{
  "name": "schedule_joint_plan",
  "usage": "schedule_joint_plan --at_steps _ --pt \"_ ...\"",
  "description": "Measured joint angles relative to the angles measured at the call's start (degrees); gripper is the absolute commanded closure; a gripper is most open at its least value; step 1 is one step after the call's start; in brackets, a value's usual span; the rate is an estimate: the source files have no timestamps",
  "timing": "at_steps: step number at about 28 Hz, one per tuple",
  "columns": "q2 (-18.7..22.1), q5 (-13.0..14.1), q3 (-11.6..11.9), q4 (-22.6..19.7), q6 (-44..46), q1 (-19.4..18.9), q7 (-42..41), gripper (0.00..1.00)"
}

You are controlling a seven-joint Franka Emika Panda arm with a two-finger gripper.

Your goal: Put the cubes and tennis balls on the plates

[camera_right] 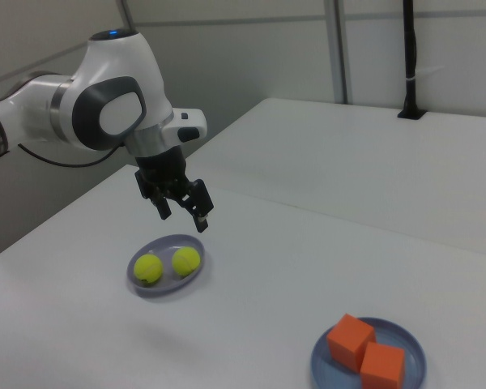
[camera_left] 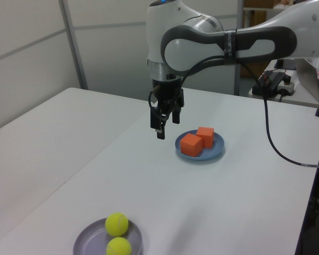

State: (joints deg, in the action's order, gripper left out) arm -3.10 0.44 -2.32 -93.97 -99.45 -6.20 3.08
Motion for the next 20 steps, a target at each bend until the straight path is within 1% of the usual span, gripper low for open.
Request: schedule_joint_plan --at_steps 20 --pt "-0.1 0.0 0.0 0.0 0.0 0.0 0.0 0.00"
